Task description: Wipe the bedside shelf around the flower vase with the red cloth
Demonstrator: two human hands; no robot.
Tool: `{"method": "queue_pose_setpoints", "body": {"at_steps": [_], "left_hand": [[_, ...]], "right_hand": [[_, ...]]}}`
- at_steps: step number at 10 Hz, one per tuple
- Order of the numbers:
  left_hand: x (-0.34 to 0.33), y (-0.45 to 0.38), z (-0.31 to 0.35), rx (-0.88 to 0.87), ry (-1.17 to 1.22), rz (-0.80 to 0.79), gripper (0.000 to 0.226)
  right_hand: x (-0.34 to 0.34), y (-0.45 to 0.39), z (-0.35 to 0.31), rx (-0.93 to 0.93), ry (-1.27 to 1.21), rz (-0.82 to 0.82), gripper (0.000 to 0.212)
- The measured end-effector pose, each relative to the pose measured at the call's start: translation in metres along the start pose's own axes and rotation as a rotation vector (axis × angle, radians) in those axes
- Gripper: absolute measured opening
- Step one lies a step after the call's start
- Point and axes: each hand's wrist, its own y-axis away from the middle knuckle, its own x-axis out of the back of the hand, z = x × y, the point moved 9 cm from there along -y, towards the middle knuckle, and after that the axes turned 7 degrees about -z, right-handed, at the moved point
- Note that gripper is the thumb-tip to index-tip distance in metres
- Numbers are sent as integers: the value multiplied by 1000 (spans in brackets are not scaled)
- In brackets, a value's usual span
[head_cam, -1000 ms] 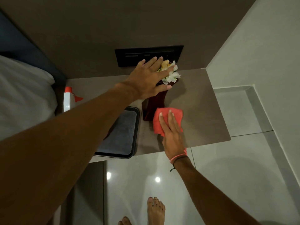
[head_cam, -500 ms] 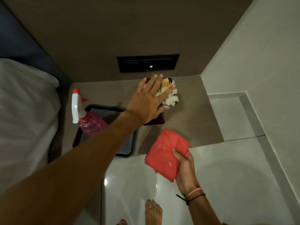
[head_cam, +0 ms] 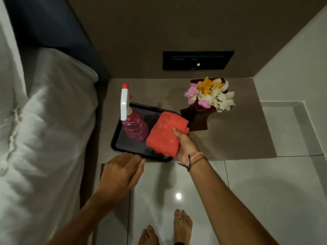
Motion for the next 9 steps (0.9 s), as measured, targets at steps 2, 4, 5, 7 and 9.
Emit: {"method": "queue_pose_setpoints", "body": {"at_steps": [2, 4, 5, 7, 9], "left_hand": [[-9, -28, -106, 390, 45, -155, 17], [-37, -71, -146, 601, 215, -265, 42], [-41, -77, -152, 645, 235, -253, 39], [-36, -48, -162, 691, 268, -124, 34], [-36, -20, -176, 779, 386, -167, 53]], "right_hand": [[-8, -32, -28, 260, 618, 204, 38], [7, 10, -28, 513, 916, 485, 52], [19, 2, -10, 438, 838, 442, 29], [-5, -11, -19, 457, 1023, 346, 35], [-24, -15, -34, 445, 1170, 232, 28]]}}
